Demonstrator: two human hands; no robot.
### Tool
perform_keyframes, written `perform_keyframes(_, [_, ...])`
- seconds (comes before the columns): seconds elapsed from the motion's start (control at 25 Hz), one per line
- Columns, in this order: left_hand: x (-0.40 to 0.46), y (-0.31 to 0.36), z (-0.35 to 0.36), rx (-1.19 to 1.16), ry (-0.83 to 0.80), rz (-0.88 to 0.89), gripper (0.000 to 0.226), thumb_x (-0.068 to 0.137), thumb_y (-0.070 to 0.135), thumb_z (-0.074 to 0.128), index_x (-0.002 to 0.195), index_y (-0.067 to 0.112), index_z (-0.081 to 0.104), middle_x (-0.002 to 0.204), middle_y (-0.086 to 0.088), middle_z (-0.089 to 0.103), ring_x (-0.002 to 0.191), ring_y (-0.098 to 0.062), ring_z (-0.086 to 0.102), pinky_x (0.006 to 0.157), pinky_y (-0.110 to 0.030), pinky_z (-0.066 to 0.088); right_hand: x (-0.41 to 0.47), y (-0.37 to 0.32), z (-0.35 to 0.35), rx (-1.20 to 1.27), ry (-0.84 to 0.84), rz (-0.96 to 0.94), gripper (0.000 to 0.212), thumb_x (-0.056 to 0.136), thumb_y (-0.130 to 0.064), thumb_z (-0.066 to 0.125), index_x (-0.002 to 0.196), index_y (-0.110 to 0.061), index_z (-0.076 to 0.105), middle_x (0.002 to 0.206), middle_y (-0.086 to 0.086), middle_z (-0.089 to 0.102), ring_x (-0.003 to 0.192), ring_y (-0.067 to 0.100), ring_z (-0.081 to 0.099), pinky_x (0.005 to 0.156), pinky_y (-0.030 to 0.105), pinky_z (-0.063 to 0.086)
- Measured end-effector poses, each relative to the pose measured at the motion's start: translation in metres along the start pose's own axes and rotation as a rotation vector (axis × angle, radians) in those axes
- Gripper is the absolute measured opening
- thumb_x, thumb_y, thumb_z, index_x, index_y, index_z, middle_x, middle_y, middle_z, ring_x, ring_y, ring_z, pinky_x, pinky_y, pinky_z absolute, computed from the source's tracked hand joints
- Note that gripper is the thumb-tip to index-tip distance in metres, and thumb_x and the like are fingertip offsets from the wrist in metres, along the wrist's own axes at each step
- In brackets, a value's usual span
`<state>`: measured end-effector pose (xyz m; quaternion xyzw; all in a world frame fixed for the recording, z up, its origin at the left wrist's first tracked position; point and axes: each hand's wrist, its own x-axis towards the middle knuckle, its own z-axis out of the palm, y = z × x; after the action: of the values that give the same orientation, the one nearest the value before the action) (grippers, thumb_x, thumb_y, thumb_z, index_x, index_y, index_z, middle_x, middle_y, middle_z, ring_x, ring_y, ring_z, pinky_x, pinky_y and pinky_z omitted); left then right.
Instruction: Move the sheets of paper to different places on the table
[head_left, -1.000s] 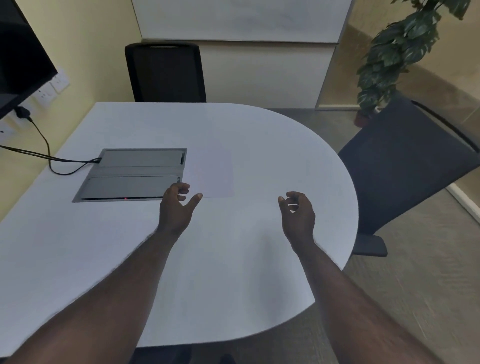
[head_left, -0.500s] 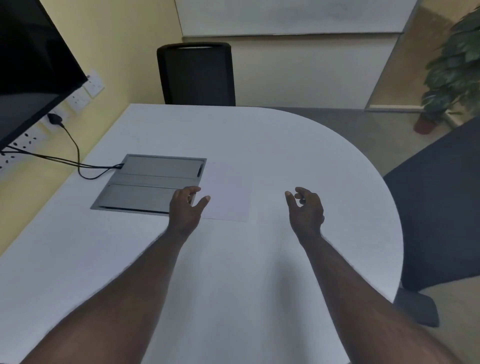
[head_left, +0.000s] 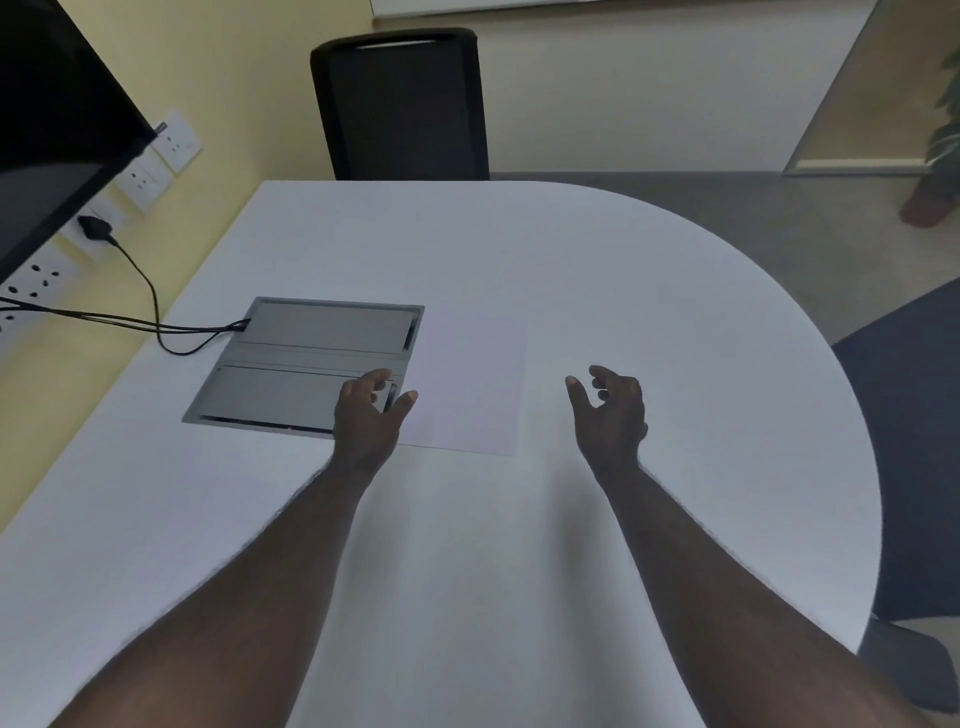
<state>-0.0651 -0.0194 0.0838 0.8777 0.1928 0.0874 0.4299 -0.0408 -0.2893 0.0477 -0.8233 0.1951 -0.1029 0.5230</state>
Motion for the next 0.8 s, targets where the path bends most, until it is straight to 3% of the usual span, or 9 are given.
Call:
perform_keyframes(0.32, [0.047,-0.023,0.018,0.053,-0.065,-0.058,0.055,0.081,0.043,0.073,0.128,0.016,0.060,0.126,-0.007,0.056,0.113,-0.024,0.056,0.098,-0.048,0.046,0.004,0.010,0.051,-0.093,-0.064,0.051,0.038,0.086,-0.041,0.068,0.119,-0.023,0.065,0.109,-0.006,0.058,0.096,0.016,0.061,0.088,0.040,0.034])
perform_keyframes(0.44, [0.063,-0.038,0.026,0.074,-0.086,-0.086,0.059,0.080,0.047,0.073,0.128,0.016,0.059,0.126,-0.005,0.056,0.113,-0.023,0.057,0.098,-0.049,0.046,0.004,0.015,0.073,-0.133,-0.093,0.055,0.038,0.086,-0.040,0.069,0.120,-0.023,0.064,0.115,-0.003,0.060,0.100,0.018,0.061,0.091,0.043,0.037])
perform_keyframes(0.8, [0.098,-0.074,0.055,0.223,-0.144,-0.129,0.076,0.071,0.067,0.069,0.129,0.019,0.058,0.124,-0.004,0.058,0.116,-0.025,0.055,0.096,-0.049,0.046,0.015,0.026,0.122,-0.275,-0.147,0.130,0.052,0.088,-0.041,0.066,0.134,-0.021,0.053,0.124,0.001,0.054,0.121,0.022,0.049,0.099,0.047,0.035])
